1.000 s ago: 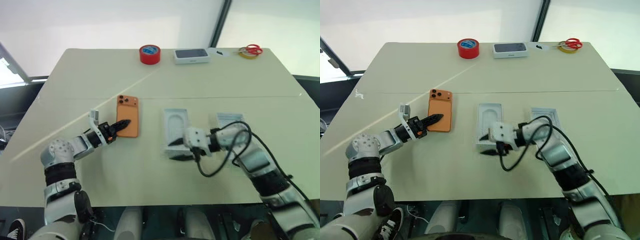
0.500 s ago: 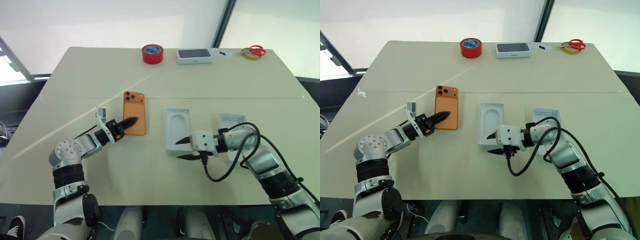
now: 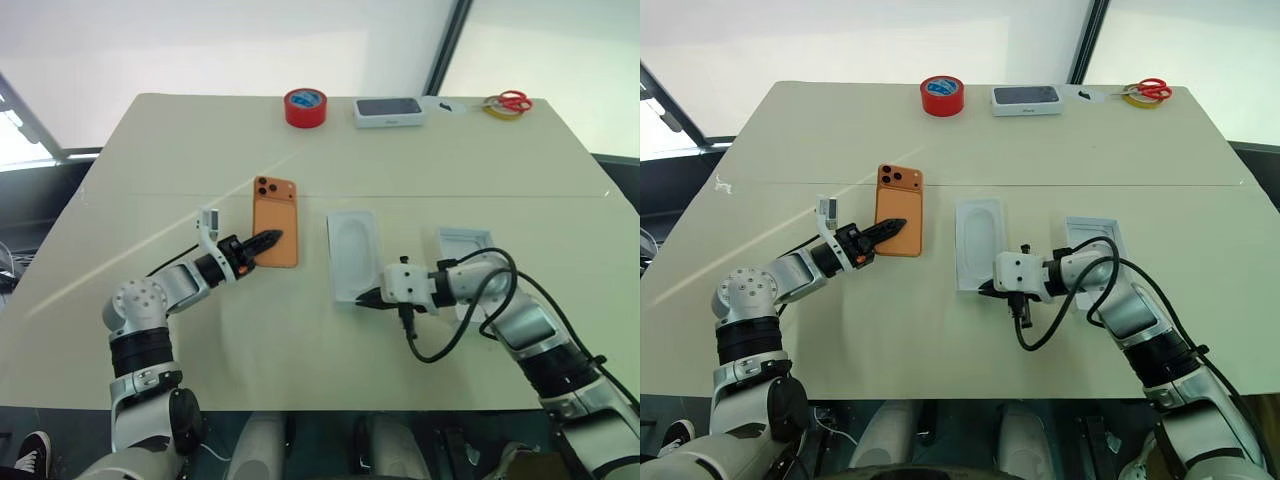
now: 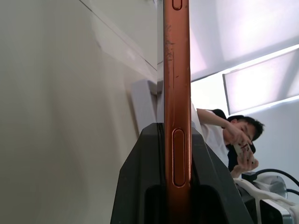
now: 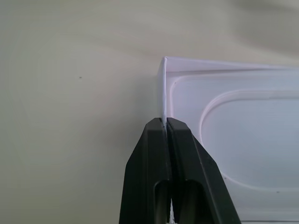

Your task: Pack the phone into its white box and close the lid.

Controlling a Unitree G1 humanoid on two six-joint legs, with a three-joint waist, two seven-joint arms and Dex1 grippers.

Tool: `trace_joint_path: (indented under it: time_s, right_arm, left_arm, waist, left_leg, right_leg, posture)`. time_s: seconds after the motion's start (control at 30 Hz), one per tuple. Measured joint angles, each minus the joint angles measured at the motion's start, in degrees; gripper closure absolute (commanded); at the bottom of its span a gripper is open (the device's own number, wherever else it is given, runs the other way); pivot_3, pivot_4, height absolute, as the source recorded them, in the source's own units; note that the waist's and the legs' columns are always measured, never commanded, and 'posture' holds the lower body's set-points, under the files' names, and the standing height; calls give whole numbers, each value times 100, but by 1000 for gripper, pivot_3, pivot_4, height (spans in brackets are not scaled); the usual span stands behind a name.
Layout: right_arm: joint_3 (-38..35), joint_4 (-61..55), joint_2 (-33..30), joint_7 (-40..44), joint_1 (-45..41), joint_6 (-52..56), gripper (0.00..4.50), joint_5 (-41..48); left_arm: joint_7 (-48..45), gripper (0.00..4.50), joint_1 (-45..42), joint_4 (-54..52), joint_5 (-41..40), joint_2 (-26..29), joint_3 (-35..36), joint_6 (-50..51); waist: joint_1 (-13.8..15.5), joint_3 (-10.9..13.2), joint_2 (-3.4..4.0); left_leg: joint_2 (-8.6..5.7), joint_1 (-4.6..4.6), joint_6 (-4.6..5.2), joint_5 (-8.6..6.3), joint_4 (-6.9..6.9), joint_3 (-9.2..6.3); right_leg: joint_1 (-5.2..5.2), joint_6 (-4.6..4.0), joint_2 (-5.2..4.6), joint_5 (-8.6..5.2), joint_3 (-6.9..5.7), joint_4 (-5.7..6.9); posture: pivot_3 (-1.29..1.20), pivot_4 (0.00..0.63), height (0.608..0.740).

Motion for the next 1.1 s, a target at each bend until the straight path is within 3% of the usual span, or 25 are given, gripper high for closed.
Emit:
trace_joint_path:
  time_s: [0.4, 0.7, 0.73, 0.77, 1.0, 1.1]
  right_arm:
    - [465, 610, 1025, -764, -978, 251, 4488, -531]
    - [591, 529, 1059, -659, -838, 372, 4488, -434]
    - [574, 495, 1058, -619, -835, 465, 3919, -371]
    - [545, 466, 1060, -575, -834, 550, 3691, -266]
    - [90, -83, 1067, -279, -772, 1018, 224, 662]
    - [-271, -268, 1017, -233, -771, 1189, 224, 1066]
  left_arm:
    - [434, 4500, -454, -1, -387, -315, -21, -151]
    - [437, 4500, -454, 2, -406, -217, -47, -173]
    - [436, 4500, -453, 2, -406, -201, -69, -186]
    - [432, 4500, -450, 2, -406, -201, -89, -197]
    - [421, 4500, -340, 11, -407, -196, -247, -273]
    - [427, 4500, -202, 10, -410, -210, -323, -261]
  waist:
    - [1, 2, -2]
    - [-3, 2, -2]
    - [-3, 2, -2]
    - [-3, 2, -2]
    - [5, 2, -2]
    - [6, 2, -2]
  left_leg:
    - [-4, -19, 10, 9, 6, -3]
    - [-4, -21, 10, 9, 8, -3]
    - [-4, -21, 10, 9, 8, -3]
    - [-4, -21, 10, 9, 8, -3]
    - [-3, -22, 5, 5, 8, -3]
    - [-3, -21, 1, 2, 8, -3]
  right_leg:
    - [-12, 1, 6, 1, -1, 5]
    - [-13, 1, 7, 1, 0, 7]
    - [-13, 1, 7, 1, 0, 7]
    - [-13, 1, 8, 1, 0, 7]
    - [-13, 1, 7, 1, 0, 6]
    - [-12, 1, 6, 1, 0, 5]
  posture:
    - [0, 150, 740]
    - [0, 150, 740]
    - [0, 150, 740]
    - [0, 150, 740]
    - [0, 150, 740]
    - [0, 150, 740]
